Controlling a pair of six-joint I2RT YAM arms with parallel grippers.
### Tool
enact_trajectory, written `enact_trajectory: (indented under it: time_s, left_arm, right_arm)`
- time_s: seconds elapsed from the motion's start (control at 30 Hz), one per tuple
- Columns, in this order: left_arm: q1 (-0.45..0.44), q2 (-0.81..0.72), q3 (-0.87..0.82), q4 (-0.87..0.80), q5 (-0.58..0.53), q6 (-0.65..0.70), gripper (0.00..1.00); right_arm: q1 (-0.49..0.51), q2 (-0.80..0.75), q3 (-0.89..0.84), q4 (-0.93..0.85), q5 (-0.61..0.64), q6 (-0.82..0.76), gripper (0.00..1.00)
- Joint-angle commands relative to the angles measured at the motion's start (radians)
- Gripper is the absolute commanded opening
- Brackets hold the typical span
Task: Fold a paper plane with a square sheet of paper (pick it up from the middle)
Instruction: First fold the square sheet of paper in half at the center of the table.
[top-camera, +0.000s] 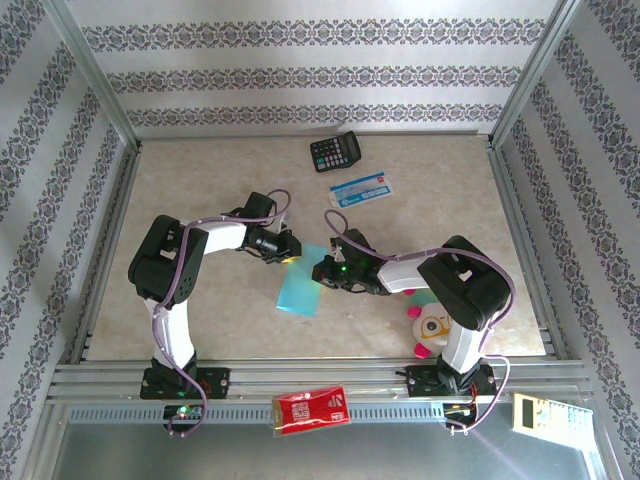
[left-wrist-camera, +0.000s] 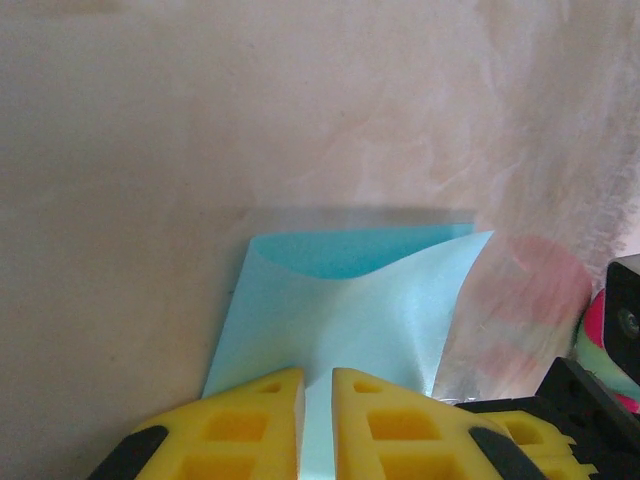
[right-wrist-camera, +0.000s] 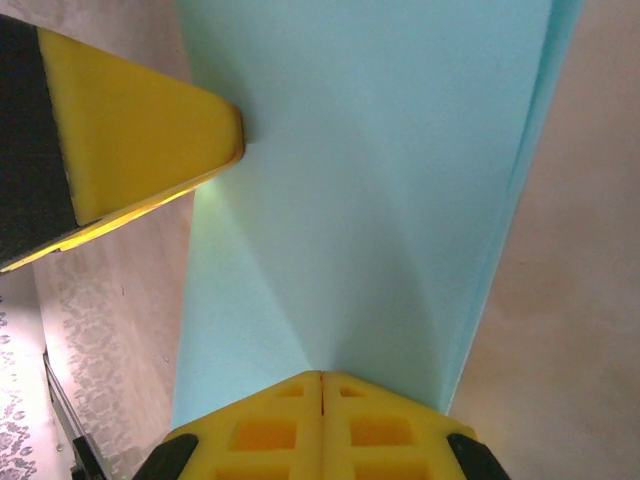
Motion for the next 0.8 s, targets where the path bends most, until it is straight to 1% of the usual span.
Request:
enact_trajectory:
  time_s: [0.0,0.1,0.2,0.4,0.5,0.77]
  left_arm:
    - [0.025,0.001,-0.020,0.012,-0.010,0.015,0.18]
    - [0.021,-0.044,-0.051,0.097,0.052,-0.036,0.19]
    - [0.011,-0.065,-0.047,0.115,0.071,-0.044,0.21]
    - [0.012,0.007,0.023,0.057,0.033,-0.009,0.24]
    - [0.019,0.035,0.044,0.043,0.000,0.001,0.24]
    - [0.051,0.087,0.055,0.027,-0.029,0.021,0.23]
  right_arm:
    - [-0.004,0.054,-0.068,-0.224,0.122,-0.017,0.00]
    - [-0.003,0.051,-0.062,-0.226,0.118,-0.018,0.00]
    - [-0.002,0.055,-0.059,-0.226,0.116,-0.018,0.00]
    - [-0.002,0.059,-0.057,-0.226,0.118,-0.020,0.00]
    - [-0.002,0.061,-0.059,-0.225,0.119,-0.019,0.00]
    - [-0.002,0.067,-0.062,-0.231,0.122,-0.025,0.00]
